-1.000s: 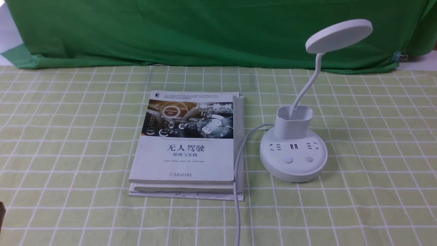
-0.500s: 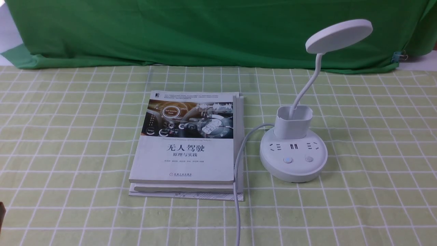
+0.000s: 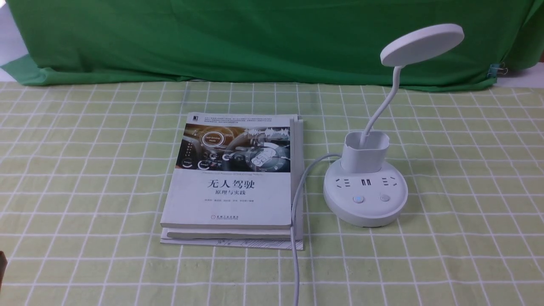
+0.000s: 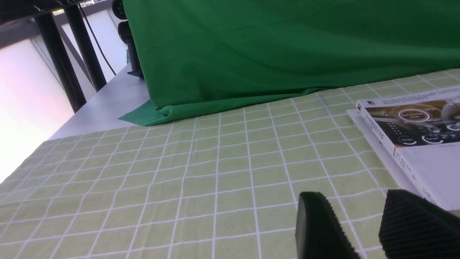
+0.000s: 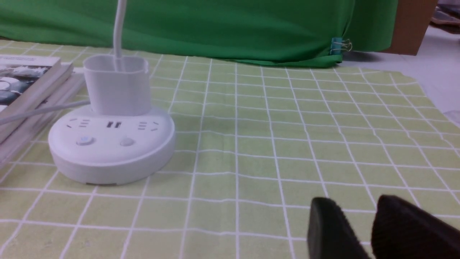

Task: Turn on the table lamp on the green coffee tablecloth with your hand.
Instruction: 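Press the button on the base of the white desk lamp with the right gripper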

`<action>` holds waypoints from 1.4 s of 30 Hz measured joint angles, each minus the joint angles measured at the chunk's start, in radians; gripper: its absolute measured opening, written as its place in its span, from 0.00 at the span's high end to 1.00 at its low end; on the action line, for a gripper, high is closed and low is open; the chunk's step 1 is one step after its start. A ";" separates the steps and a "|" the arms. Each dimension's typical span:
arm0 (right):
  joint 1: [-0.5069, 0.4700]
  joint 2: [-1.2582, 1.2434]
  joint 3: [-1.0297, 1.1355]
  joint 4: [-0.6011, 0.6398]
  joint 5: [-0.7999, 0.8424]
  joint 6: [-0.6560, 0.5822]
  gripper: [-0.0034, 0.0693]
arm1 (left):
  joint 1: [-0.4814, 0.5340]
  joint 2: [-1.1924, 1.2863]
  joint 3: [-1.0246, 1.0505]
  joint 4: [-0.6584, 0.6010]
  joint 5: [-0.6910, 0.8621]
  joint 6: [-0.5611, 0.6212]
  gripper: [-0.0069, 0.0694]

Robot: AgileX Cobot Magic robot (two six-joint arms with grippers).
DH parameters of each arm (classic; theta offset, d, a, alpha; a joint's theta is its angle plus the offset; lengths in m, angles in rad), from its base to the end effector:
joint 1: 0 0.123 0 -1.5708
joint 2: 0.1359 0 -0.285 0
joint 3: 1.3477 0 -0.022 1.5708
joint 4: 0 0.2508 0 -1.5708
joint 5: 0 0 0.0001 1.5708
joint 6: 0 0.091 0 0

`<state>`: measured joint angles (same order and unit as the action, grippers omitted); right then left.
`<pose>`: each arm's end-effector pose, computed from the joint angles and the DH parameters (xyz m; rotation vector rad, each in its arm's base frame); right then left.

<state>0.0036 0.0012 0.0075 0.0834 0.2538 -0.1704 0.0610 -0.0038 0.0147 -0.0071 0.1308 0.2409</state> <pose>0.0556 0.0021 0.1877 -0.0967 1.7427 -0.0448 0.0566 0.0034 0.1965 0.1414 1.6239 0.2260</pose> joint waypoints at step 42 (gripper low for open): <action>0.185 0.916 -0.724 0.106 0.511 0.088 0.90 | 0.000 0.000 0.000 -0.002 0.000 0.000 0.59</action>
<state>0.1889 0.9169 -0.7161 0.1896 0.7652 -0.0821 0.0610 -0.0038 0.0147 -0.0091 0.1313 0.2409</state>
